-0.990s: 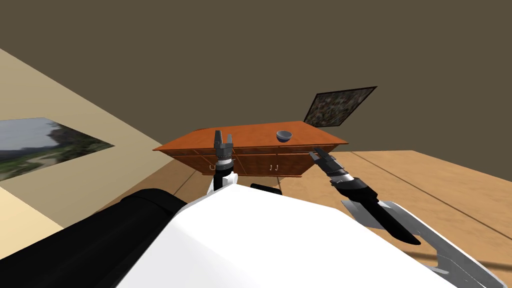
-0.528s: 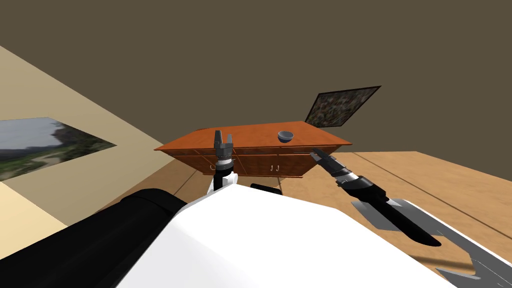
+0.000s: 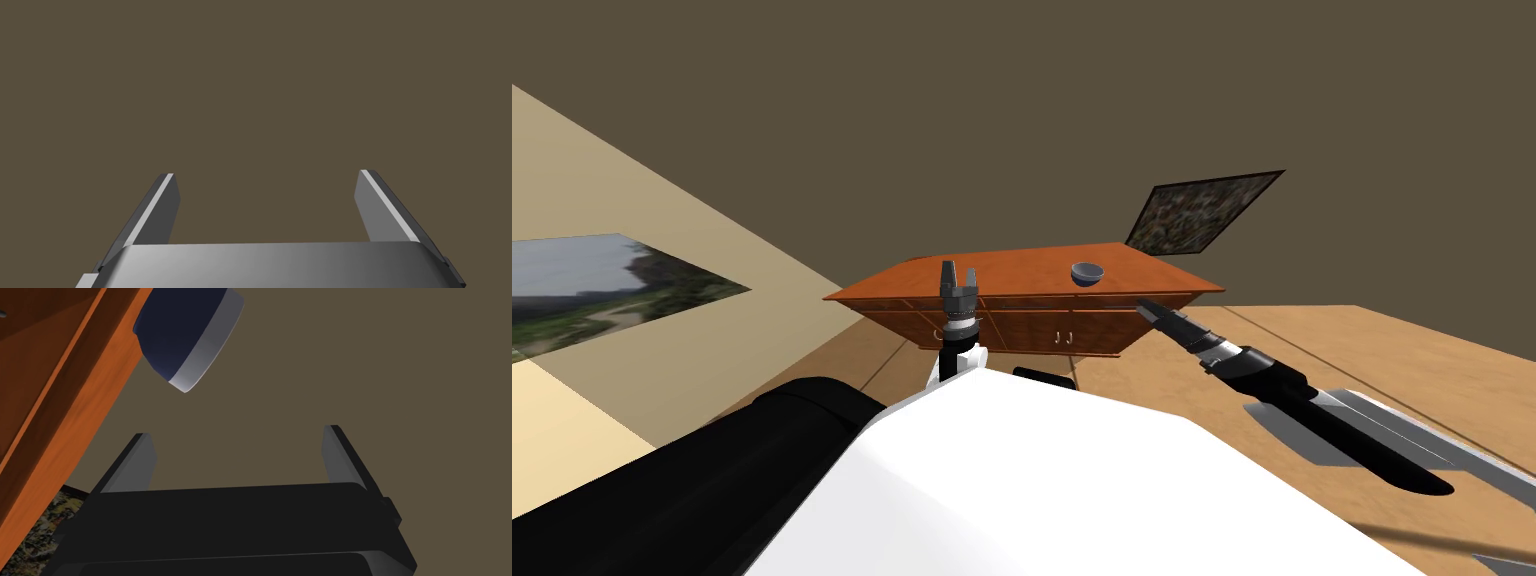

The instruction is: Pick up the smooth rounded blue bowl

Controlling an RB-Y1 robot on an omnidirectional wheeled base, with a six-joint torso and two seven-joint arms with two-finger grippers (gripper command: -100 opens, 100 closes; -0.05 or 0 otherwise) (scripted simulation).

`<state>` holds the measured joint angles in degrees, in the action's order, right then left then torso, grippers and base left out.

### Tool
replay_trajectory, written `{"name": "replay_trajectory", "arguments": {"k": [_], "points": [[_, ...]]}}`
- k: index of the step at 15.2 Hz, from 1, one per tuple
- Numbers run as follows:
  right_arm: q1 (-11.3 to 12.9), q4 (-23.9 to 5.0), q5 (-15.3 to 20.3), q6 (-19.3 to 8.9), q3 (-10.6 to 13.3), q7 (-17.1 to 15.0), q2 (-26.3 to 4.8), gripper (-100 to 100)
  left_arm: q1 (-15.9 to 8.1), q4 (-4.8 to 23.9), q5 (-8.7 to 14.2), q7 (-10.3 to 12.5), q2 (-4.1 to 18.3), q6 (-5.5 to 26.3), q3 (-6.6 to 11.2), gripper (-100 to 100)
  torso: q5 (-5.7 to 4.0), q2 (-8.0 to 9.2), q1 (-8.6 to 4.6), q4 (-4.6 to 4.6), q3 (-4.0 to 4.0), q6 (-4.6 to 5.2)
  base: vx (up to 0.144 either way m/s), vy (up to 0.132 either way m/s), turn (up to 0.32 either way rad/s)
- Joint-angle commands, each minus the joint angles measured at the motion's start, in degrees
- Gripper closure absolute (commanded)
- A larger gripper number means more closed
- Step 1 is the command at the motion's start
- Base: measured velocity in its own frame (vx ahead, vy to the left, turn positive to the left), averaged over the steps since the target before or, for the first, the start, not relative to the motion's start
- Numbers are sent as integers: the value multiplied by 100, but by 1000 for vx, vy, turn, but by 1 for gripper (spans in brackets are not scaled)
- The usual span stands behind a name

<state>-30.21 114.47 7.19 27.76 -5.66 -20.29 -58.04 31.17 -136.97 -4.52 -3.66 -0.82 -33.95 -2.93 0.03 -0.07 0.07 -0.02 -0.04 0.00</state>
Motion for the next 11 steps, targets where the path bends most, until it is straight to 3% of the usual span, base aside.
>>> {"name": "replay_trajectory", "arguments": {"k": [1,8,9,11], "points": [[-13,-166,24,78,-40,-116,-286,-100,0,0,0,0,0,0,0,0,0,0,0,0,0,0,14,23,30],[-30,-326,46,155,-79,-229,-1186,-100,0,0,0,0,0,0,0,0,1,-2,4,-1,-1,0,16,23,18],[-30,-326,46,155,-79,-229,-1195,-100,0,0,0,0,0,0,0,0,1,-1,2,0,-1,0,6,7,-3],[-49,-488,69,234,-117,-345,-1514,-100,0,0,0,0,0,0,0,0,0,1,0,0,0,-1,15,25,39]]}}
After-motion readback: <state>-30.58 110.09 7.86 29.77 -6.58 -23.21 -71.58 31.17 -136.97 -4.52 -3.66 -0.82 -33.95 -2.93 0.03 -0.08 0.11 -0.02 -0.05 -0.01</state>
